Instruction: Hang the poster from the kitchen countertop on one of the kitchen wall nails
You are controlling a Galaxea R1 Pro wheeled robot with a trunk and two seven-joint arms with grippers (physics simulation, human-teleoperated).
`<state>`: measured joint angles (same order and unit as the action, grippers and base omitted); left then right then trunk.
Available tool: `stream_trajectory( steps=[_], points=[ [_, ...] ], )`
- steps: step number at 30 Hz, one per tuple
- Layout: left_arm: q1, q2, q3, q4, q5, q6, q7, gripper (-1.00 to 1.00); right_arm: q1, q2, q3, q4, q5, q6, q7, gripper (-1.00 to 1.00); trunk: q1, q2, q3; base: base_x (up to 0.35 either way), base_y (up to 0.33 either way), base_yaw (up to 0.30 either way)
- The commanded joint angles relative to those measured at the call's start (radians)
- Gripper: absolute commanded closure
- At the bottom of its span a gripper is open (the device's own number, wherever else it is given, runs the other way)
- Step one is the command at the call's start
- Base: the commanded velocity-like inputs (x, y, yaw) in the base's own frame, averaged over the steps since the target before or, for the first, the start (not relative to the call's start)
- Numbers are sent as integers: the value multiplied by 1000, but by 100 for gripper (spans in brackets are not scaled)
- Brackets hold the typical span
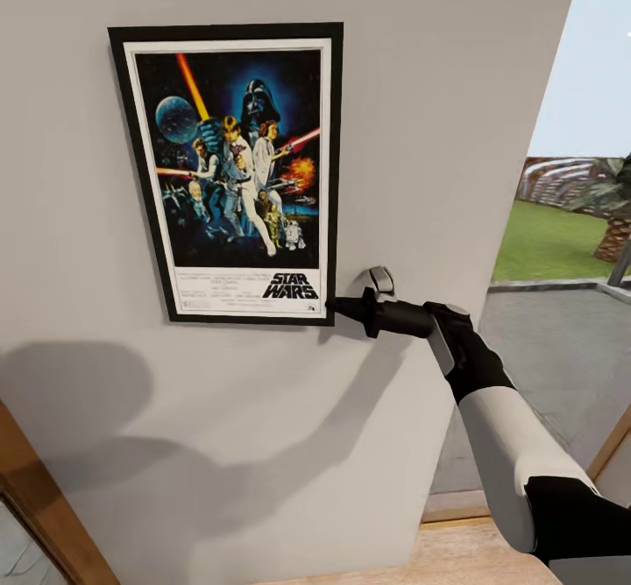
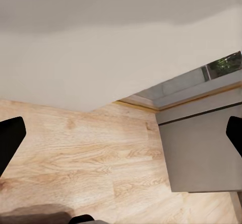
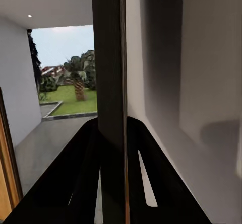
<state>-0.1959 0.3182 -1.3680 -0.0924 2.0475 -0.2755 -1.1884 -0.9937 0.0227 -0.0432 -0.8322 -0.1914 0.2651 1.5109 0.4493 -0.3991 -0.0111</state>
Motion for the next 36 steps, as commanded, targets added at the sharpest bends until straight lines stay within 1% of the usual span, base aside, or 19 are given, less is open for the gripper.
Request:
stream_trajectory(
  steps=[1, 32, 36],
  points=[
    [0, 1, -8, -2, 8, -5, 0, -100, -1, 0, -2, 3, 6, 17, -33, 100, 1, -1, -1, 0, 0, 0],
    [0, 1, -8, -2, 8, -5, 0, -100, 0, 0, -2, 5, 7, 17, -34, 100, 1, -1, -1, 0, 0, 0],
    [0, 1, -8, -2, 8, -5, 0, -100, 0, 0, -1, 5, 6, 17, -34, 100, 1, -1, -1, 0, 132, 0]
  ],
)
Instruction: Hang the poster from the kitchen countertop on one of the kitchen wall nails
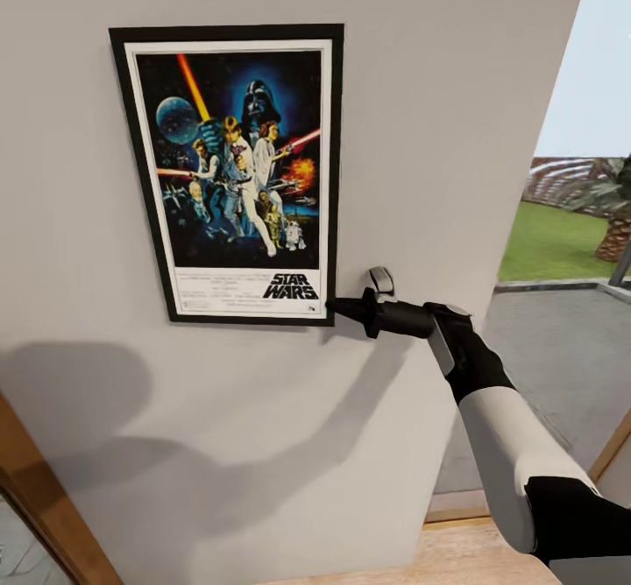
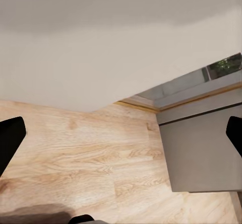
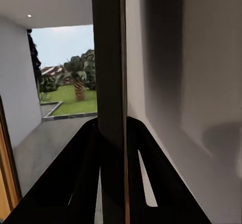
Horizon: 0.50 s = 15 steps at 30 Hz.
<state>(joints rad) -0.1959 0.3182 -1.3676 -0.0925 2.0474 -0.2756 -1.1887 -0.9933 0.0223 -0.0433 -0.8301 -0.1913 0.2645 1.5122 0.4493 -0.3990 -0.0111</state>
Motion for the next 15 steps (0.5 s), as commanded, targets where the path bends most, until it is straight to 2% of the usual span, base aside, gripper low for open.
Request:
stream_trajectory(
  steps=[1, 15],
  points=[
    [0, 1, -8, -2, 8, -5, 0, -100, -1, 1, -1, 3, 6, 18, -35, 100, 1, -1, -1, 0, 95, 0],
    [0, 1, -8, -2, 8, -5, 0, -100, -1, 1, -1, 3, 6, 18, -35, 100, 1, -1, -1, 14, 53, 0]
  ],
)
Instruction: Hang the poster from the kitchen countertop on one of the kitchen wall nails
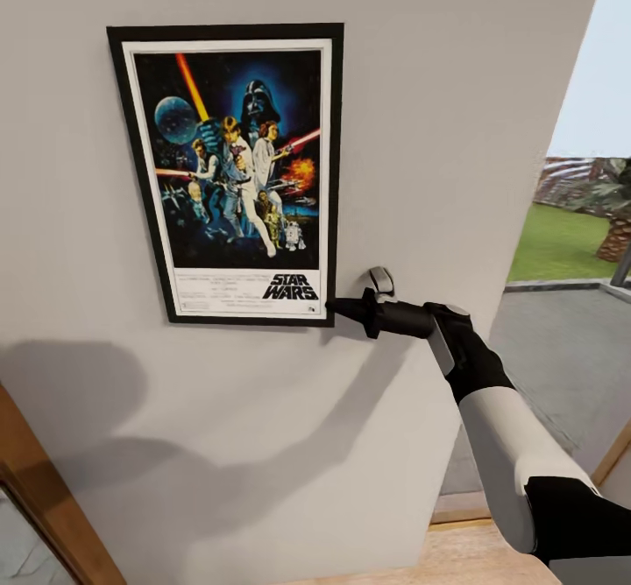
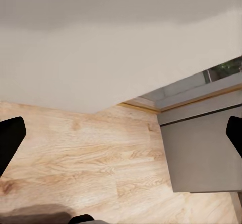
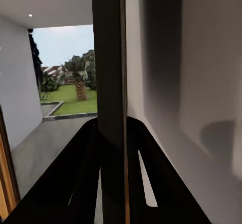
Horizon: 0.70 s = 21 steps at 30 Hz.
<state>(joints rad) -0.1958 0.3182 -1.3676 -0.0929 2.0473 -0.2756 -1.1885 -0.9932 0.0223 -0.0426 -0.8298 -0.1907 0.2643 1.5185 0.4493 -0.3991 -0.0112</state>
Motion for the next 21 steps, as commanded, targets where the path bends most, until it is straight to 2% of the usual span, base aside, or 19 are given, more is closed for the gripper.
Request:
stream_trajectory(
  steps=[1, 7, 8, 11, 21],
  points=[
    [-1, 1, -8, -2, 8, -5, 0, -100, -1, 1, -2, 3, 6, 18, -41, 100, 1, -1, -1, 48, 75, 0],
    [-1, 1, -8, -2, 8, -5, 0, -100, -1, 1, -3, 3, 6, 18, -41, 100, 1, -1, -1, 63, 102, 0],
    [3, -5, -5, 3, 8, -7, 0, -100, 2, -1, -10, -5, 1, -25, 28, 100, 1, -1, -1, 0, 0, 0],
    [3, -18, -5, 20, 8, -7, 0, -100, 2, -1, -12, 0, 1, -56, 20, 100, 1, -1, -1, 0, 0, 0],
    [3, -18, -5, 28, 8, -7, 0, -100, 2, -1, -12, 0, 1, -87, 19, 100, 1, -1, -1, 0, 0, 0]
  ],
)
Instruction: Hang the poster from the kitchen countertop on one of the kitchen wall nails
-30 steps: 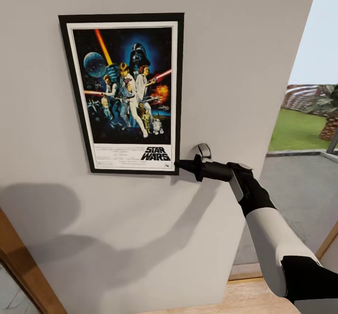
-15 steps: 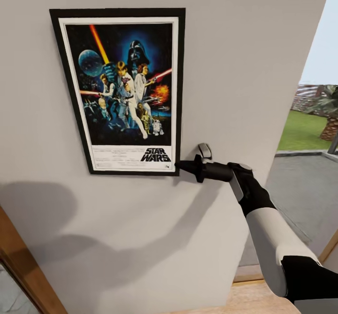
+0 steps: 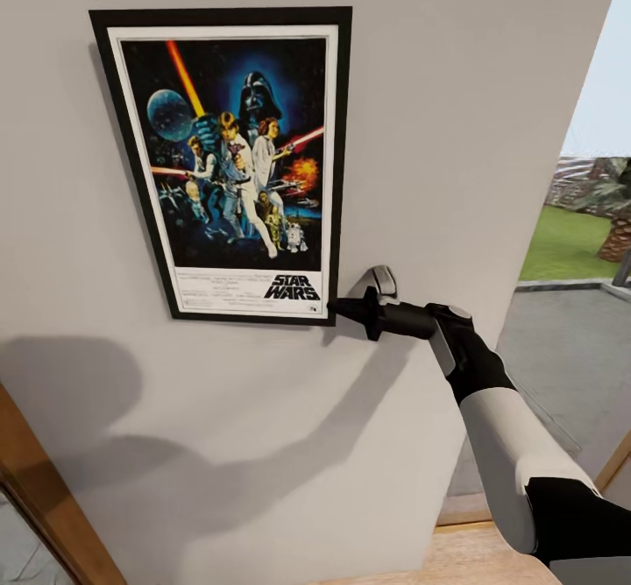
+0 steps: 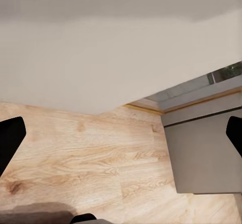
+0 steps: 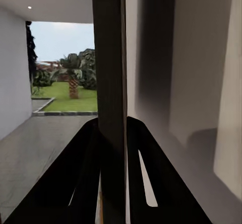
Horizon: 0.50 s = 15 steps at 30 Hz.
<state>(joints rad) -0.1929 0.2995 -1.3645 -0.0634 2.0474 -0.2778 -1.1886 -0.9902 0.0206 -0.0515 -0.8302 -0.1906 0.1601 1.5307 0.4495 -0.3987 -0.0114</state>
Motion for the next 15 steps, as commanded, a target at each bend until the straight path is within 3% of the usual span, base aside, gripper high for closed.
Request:
stream_trajectory(
  steps=[1, 15],
  points=[
    [0, 1, -8, -2, 8, -5, 0, -100, -1, 1, -3, 1, 1, 16, 7, 100, 1, -1, -1, 0, 0, 0],
    [0, -1, -9, 22, 8, -5, 0, -100, -1, 1, -4, 5, 0, 6, 5, 100, 1, -1, -1, 0, 0, 0]
  ],
)
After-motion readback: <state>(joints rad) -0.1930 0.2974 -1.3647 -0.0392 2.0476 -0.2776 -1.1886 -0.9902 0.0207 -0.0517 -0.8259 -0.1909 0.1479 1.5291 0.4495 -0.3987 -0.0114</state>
